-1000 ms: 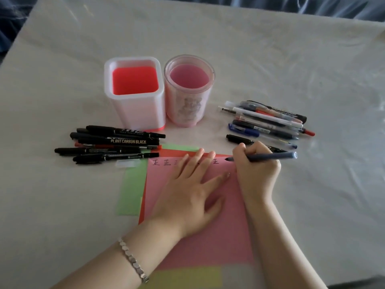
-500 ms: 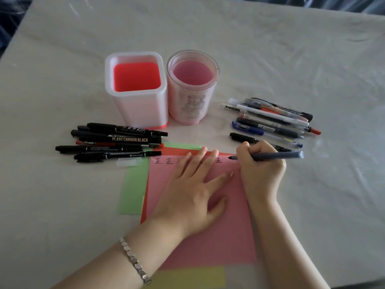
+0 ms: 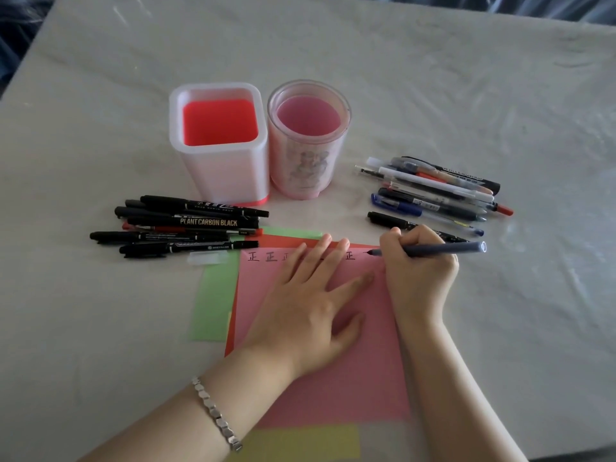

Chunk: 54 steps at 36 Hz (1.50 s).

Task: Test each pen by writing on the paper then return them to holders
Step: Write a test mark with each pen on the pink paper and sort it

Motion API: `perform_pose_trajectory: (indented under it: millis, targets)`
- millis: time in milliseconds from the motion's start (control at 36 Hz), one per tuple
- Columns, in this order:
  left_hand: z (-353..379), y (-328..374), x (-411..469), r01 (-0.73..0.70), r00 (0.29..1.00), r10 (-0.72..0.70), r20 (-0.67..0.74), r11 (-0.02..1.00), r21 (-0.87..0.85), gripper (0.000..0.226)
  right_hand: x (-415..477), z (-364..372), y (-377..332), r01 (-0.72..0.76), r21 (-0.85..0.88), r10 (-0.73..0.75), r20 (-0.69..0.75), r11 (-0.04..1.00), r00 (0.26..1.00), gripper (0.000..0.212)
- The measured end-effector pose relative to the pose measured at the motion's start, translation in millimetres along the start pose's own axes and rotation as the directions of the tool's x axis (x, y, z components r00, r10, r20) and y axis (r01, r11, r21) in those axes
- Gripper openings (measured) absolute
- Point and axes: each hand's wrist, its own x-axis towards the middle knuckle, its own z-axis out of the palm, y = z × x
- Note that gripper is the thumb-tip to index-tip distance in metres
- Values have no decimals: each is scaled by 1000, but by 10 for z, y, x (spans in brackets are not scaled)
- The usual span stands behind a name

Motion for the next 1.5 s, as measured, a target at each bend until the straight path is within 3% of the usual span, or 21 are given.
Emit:
perform_pose_trajectory:
  millis: [333, 1194, 1500]
  targets:
    - [-1, 1, 6, -5, 1000, 5, -4, 1000, -4, 47, 0, -8, 4, 2, 32, -3, 5, 999, 1000, 37]
    - [10, -4, 2, -3, 1000, 3, -6, 1000, -5, 47, -16, -2, -55, -29, -4, 29, 29, 1000, 999, 27]
    - [34, -24, 0, -29, 998, 29, -47, 1000, -4, 46, -9, -38, -76, -77, -30, 76, -32, 997, 997, 23]
